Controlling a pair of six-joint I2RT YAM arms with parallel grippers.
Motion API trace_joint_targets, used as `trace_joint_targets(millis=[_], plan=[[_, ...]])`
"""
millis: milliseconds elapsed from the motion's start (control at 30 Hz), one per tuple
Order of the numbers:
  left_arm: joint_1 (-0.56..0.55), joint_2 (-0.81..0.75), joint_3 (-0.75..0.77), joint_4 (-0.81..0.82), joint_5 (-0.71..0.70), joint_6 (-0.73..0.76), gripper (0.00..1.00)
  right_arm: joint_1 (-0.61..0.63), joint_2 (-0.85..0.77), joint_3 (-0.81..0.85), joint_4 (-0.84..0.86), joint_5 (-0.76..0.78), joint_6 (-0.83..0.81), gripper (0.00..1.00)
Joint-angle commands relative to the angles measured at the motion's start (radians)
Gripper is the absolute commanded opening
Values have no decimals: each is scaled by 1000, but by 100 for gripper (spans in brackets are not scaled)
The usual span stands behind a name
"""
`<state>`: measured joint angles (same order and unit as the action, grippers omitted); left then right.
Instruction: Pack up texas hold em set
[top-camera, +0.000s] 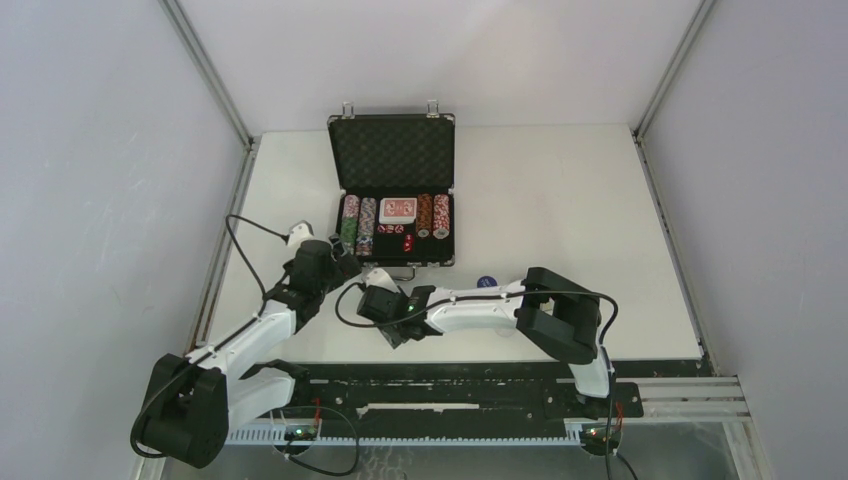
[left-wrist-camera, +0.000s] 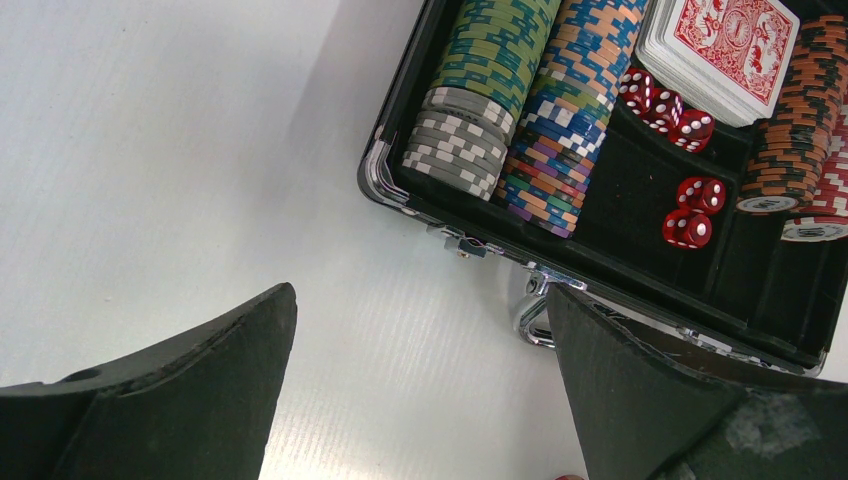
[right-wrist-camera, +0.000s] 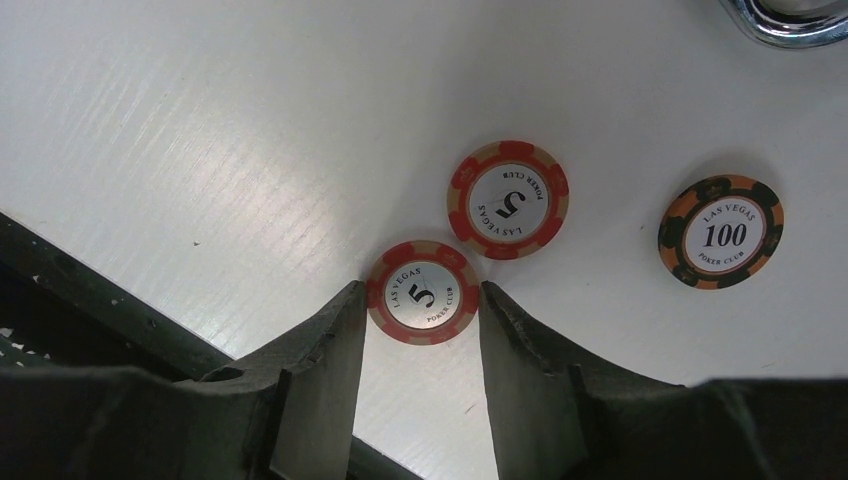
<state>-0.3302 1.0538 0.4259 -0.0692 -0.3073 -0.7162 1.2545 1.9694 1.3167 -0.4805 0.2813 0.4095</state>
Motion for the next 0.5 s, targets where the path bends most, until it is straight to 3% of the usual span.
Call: trace_joint_targets(millis=[0,467], plan=[[6,-4,51,29,-3,6,99,-9,-68,23,3,26,-15,52],[6,-4,49,30,-3,7,99,-47,-78,21,22,-1,-38,52]])
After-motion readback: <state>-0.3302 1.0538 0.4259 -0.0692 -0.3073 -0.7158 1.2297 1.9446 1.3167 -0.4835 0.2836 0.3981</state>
